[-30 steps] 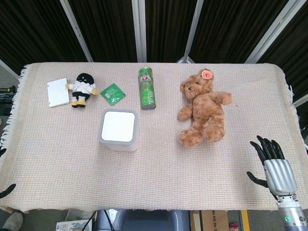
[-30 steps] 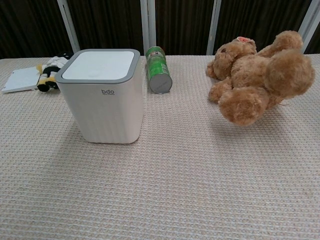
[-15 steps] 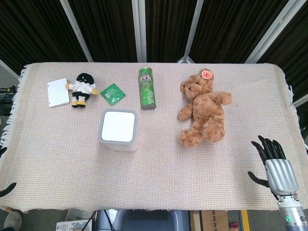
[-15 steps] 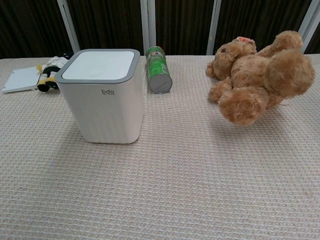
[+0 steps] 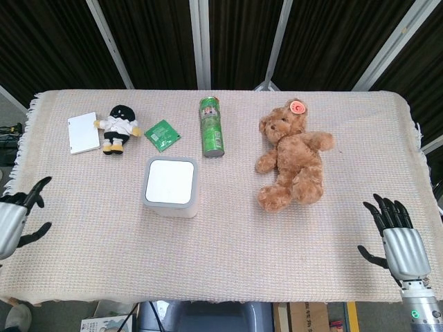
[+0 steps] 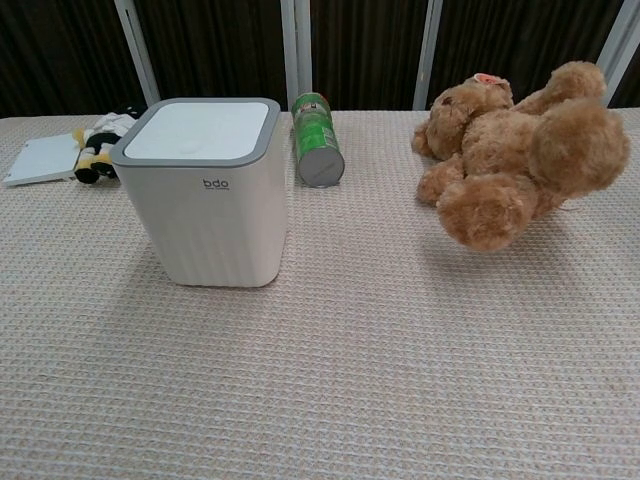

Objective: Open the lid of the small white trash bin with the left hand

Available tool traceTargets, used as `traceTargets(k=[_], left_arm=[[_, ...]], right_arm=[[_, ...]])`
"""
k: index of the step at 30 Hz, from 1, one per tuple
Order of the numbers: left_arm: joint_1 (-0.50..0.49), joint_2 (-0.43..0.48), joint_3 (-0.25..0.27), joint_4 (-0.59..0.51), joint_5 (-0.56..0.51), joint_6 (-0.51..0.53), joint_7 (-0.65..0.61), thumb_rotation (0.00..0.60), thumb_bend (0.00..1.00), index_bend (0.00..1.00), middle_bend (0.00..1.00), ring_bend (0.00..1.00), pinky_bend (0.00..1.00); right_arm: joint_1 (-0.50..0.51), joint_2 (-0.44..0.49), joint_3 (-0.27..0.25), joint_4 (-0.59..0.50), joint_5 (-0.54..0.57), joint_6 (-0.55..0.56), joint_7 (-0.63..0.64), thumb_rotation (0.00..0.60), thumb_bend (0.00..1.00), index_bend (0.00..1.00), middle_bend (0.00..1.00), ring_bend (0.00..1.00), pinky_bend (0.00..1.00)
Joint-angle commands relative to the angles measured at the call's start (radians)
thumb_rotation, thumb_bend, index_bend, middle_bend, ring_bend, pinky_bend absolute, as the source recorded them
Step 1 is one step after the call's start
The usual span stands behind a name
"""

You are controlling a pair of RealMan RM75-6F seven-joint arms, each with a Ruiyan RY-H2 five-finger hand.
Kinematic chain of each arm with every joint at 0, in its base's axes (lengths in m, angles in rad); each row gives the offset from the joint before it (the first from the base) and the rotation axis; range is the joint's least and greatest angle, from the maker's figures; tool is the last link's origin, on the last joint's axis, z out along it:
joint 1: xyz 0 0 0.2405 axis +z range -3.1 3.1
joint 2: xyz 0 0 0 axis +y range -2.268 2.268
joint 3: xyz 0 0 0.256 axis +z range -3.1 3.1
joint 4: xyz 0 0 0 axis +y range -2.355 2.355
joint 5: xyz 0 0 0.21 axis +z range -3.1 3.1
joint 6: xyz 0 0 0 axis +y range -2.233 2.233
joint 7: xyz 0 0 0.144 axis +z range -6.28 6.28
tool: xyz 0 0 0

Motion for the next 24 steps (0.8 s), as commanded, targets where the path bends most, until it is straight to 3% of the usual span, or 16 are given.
traceTargets(k=[1, 8, 24], left_arm=[[-0.130, 0.021, -0.050, -0.027, 0.023, -0.147, -0.003, 0.600, 0.46, 0.17, 0.71, 0.67, 0.71], [-0.256, -0.016, -0.073, -0.057, 0.027, -0.290, 0.084, 0.600, 0.58, 0.20, 0.82, 0.74, 0.75], [-0.371, -0.137, -0.050, -0.124, -0.057, -0.434, 0.280, 0.600, 0.59, 0.23, 0.83, 0.75, 0.75]], right_arm=[[0.004, -0.004, -0.001, -0.001, 0.005, -0.009, -0.012, 0.600, 0.19, 0.15, 0.04, 0.00, 0.00], [0.008, -0.013, 0.001, -0.001, 0.019, -0.021, -0.038, 0.600, 0.19, 0.15, 0.04, 0.00, 0.00], [0.000, -0.002, 0.000, 0.002, 0.032, -0.017, -0.041, 0.600, 0.19, 0.15, 0.04, 0.00, 0.00]])
